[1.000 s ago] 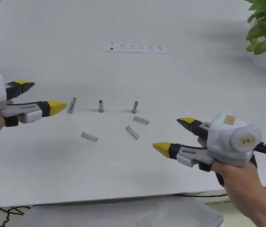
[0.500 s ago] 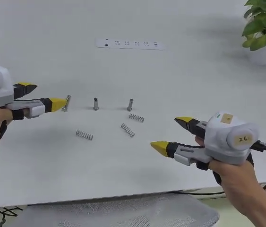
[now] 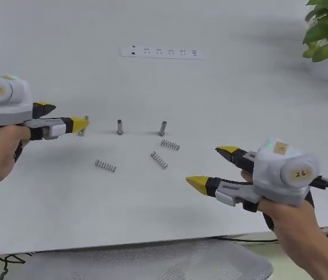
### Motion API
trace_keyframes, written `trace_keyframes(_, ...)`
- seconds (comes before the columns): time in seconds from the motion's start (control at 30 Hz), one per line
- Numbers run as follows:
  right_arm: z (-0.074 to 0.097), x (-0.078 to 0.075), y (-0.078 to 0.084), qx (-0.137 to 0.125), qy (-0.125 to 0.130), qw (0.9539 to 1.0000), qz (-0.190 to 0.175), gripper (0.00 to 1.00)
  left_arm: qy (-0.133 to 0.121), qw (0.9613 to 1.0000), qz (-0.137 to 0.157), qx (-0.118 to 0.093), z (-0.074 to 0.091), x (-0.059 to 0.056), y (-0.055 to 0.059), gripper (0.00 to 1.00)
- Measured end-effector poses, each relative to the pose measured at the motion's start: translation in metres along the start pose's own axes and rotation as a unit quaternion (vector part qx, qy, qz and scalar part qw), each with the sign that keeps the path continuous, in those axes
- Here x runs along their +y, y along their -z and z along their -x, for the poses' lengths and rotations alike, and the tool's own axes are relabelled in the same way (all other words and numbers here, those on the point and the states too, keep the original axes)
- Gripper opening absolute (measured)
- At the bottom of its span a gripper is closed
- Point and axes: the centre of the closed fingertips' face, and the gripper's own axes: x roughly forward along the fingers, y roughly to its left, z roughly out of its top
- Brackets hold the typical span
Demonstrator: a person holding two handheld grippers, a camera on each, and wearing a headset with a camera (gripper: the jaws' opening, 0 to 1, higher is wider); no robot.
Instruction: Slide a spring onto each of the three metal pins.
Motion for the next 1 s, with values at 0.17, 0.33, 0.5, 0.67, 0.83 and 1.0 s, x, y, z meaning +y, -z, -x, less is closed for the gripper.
trace_keyframes(0.17, -0.003, 0.000, 0.002, 0.006, -0.004, 1.0000, -0.001, 0.59, -0.005, 1.0000, 0.004, 0.005, -0.010, 0.008, 0.000, 0.54)
trace_keyframes(0.33, -0.009, 0.002, 0.002, 0.012, -0.012, 0.9999, 0.003, 0.59, -0.009, 0.9998, 0.008, 0.013, -0.018, 0.013, 0.004, 0.52)
trace_keyframes(0.5, -0.015, 0.004, 0.000, 0.015, -0.020, 0.9997, 0.005, 0.59, -0.015, 0.9996, 0.008, 0.021, -0.026, 0.019, 0.007, 0.48)
trace_keyframes(0.67, -0.018, 0.003, -0.002, 0.017, -0.022, 0.9996, 0.008, 0.59, -0.019, 0.9993, 0.017, 0.025, -0.035, 0.026, 0.010, 0.44)
trace_keyframes(0.83, -0.018, 0.002, -0.002, 0.017, -0.023, 0.9996, 0.006, 0.59, -0.022, 0.9989, 0.020, 0.037, -0.044, 0.028, 0.016, 0.40)
trace_keyframes(1.0, -0.018, 0.003, 0.001, 0.022, -0.024, 0.9994, 0.006, 0.59, -0.023, 0.9984, 0.019, 0.047, -0.053, 0.028, 0.022, 0.33)
